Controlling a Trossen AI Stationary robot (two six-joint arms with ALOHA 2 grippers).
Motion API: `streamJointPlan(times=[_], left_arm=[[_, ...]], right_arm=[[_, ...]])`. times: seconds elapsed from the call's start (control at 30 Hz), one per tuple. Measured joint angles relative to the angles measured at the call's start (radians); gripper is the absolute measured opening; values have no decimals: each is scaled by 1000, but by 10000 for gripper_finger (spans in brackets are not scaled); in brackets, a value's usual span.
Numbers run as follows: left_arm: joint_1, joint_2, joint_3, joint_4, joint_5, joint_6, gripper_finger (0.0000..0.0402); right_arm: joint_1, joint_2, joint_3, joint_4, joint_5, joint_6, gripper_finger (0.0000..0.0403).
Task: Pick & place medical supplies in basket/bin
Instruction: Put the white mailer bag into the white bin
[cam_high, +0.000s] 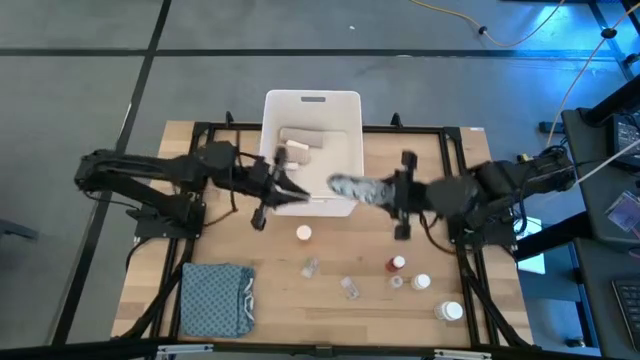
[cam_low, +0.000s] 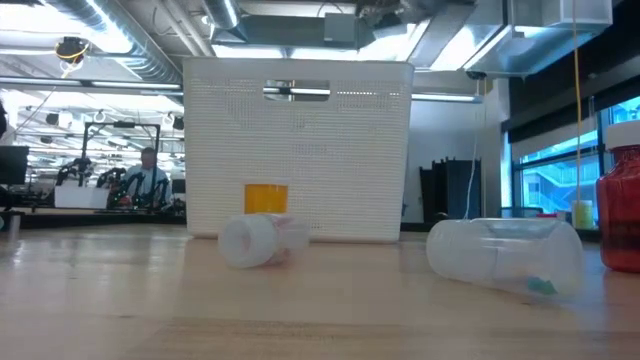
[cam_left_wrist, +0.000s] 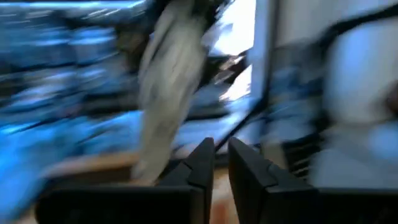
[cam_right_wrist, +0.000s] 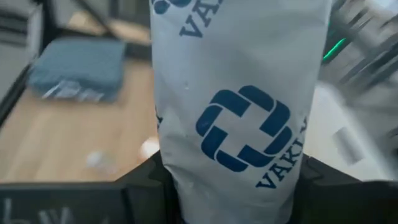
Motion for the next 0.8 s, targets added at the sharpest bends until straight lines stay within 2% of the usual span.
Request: streamJointPlan(times=[0.13,0.3,0.5,0.8], left_arm=[[0,-85,0,-187,-255,46,34],[0,-128,0,-348,-412,20,35],[0,-134,0,-456,-498,10,38],[0,-134,0,-460,-556,27,36]], right_arm=[[-137,62,71,53,-71,-152,163],[-316,190,143,52,-200,-263,163],[-475,381,238,-28,-392,-329,163],[-610,667,505,-276,-651,-315,167]])
